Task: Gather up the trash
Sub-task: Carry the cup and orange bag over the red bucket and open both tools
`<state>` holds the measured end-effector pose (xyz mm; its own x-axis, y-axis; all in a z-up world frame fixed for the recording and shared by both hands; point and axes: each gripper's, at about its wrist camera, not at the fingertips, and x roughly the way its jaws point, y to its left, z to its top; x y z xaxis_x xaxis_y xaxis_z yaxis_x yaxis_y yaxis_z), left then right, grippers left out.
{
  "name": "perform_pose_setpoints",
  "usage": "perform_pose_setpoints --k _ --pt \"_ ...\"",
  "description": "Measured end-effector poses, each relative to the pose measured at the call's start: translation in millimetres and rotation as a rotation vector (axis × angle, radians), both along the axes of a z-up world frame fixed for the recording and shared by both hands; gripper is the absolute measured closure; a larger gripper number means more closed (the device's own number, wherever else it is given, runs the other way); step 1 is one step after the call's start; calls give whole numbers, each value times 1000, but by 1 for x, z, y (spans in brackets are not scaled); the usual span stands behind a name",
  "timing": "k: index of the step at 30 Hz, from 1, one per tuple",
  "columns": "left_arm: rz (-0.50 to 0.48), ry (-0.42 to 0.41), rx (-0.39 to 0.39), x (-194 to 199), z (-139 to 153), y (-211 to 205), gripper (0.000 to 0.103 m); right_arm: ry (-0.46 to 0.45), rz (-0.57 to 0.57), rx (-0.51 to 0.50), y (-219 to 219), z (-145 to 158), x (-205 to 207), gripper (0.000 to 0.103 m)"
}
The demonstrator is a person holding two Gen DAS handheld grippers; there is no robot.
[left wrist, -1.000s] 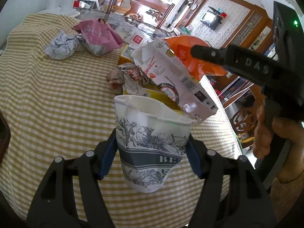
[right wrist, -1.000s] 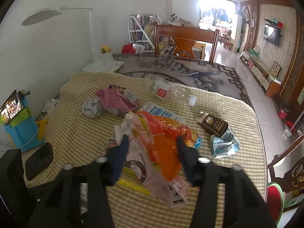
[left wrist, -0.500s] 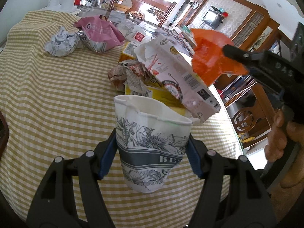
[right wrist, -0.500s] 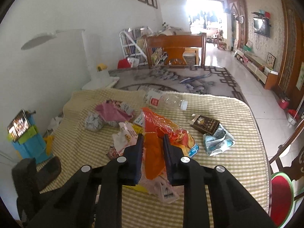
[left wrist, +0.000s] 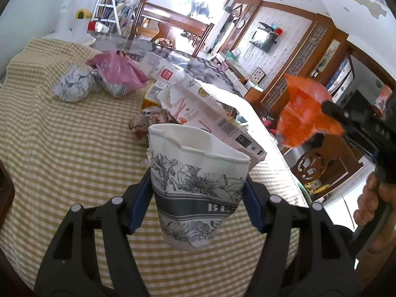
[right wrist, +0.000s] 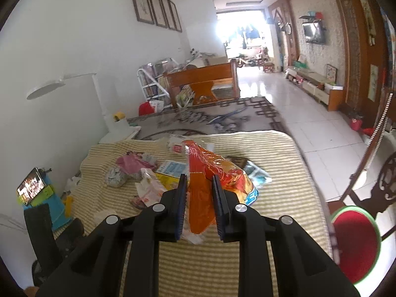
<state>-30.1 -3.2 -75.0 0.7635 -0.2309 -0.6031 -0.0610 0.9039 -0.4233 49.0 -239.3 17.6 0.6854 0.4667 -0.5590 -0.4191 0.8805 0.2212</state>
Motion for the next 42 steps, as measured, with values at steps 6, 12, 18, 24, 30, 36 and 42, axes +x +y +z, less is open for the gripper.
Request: perform_pose_setpoints --k 6,12,18,24,30,36,42 --pt "12 -12 92 0 1 -9 39 11 -41 4 -35 -5 -20 83" --pt "20 -15 175 0 -2 -18 39 38 -72 51 -65 -10 -26 83" --pt "-11 -13 184 -2 -4 -33 39 48 -109 119 -102 -8 -31 83" --pt "-26 -29 135 1 11 -46 39 57 -138 162 -126 -10 -37 83" --pt "-71 -41 65 11 23 -66 39 65 -172 201 -149 -13 -41 83" --pt "-139 -42 66 20 26 -92 39 74 -231 205 -170 -21 -43 83" --pt "-210 -51 64 37 33 -118 39 88 -287 227 -193 -33 -47 83"
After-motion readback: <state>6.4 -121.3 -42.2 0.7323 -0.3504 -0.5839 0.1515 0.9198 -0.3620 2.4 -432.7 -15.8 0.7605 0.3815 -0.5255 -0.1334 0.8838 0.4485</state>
